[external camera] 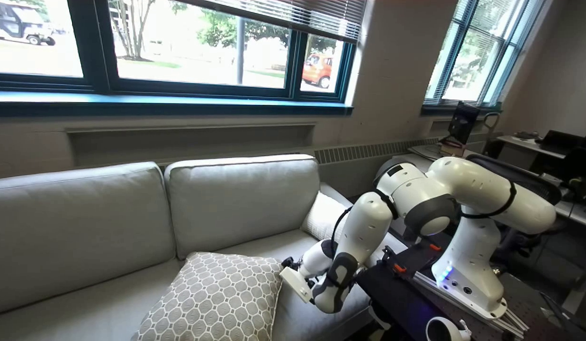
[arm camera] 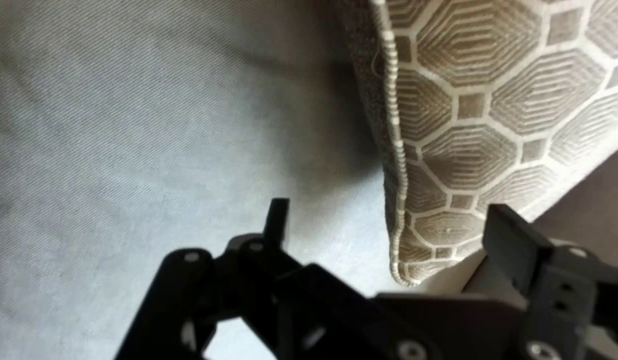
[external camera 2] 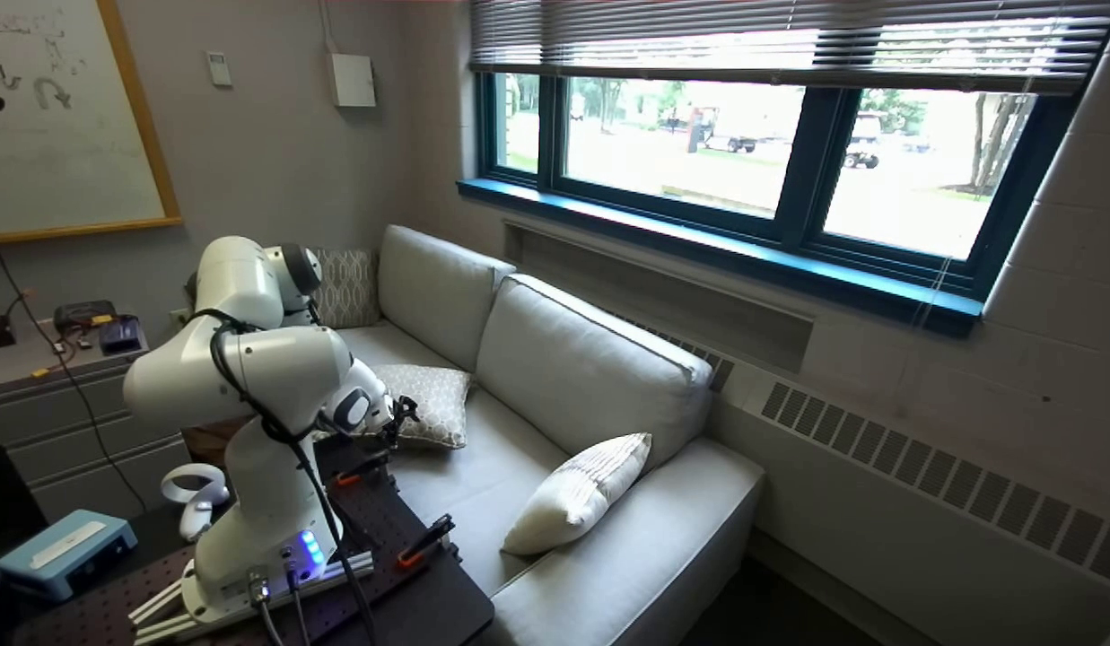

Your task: Move the small pillow to the right armrest, move the pillow in the middle of the sofa to the right

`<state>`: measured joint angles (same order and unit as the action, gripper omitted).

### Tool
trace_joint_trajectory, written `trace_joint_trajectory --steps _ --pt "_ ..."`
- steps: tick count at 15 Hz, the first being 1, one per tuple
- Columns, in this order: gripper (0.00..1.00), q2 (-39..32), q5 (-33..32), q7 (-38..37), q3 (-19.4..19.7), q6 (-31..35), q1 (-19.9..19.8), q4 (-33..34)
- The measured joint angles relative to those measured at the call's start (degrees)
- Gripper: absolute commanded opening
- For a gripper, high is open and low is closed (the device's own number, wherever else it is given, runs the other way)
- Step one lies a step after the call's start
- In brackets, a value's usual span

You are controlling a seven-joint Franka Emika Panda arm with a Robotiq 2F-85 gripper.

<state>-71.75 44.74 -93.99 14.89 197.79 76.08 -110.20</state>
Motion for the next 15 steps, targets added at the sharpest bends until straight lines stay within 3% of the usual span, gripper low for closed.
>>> trace_joint_trajectory --steps 4,10,15 --pt "1.00 -3.23 -9.68 -0.67 -2.45 0.00 -8.61 7.54" --pt "1.00 -8.98 -13.79 7.62 -8.65 0.01 -24.58 17.41" --pt "1.00 -13.31 -14.91 10.58 -11.40 0.15 -32.80 23.76"
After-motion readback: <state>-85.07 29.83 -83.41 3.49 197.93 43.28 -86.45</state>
